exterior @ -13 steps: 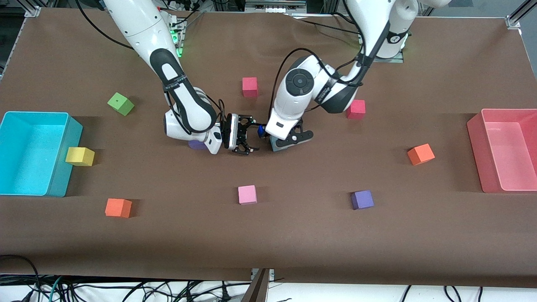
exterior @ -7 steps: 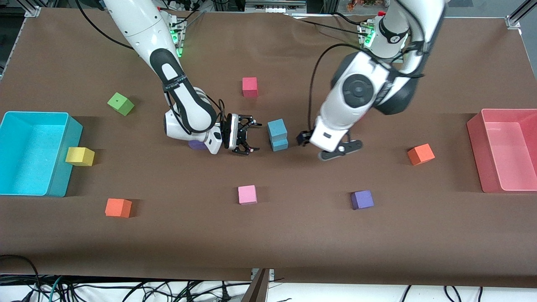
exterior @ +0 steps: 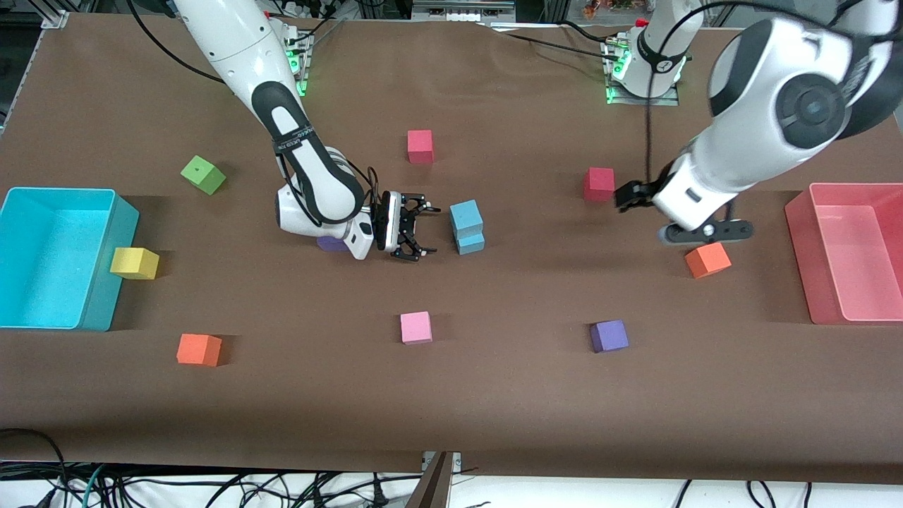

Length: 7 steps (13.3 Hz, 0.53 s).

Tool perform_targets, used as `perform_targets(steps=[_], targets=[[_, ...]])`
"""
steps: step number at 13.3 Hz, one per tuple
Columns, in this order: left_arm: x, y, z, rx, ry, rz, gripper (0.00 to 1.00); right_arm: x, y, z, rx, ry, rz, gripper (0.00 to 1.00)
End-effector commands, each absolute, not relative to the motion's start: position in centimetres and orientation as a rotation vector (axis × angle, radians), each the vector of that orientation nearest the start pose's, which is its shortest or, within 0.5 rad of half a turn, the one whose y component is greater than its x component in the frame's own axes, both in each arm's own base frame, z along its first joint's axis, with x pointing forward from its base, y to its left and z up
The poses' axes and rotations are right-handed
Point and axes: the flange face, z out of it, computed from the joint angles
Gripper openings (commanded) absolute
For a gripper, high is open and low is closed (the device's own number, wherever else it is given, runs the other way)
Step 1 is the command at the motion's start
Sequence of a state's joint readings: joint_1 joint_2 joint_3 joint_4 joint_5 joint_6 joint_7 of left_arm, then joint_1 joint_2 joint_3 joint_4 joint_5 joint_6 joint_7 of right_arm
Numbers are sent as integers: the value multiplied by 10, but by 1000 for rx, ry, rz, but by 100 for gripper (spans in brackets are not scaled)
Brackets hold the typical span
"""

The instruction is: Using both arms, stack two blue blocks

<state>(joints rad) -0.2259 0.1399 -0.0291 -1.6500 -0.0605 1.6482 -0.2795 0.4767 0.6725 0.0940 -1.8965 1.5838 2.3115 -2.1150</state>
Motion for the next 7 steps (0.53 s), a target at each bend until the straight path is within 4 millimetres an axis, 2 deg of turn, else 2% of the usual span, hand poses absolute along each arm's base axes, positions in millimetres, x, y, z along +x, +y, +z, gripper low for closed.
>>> perform_targets(steps=[1, 3, 7], targets=[[556, -116, 544, -3141, 118, 190, 100, 508, 349, 141, -1706, -1337, -688, 100], [547, -96, 558, -3140, 122, 181, 100, 509, 348, 141, -1708, -1337, -689, 100], [534, -78, 559, -3115, 164, 166, 100, 508, 349, 141, -1706, -1339, -687, 100]])
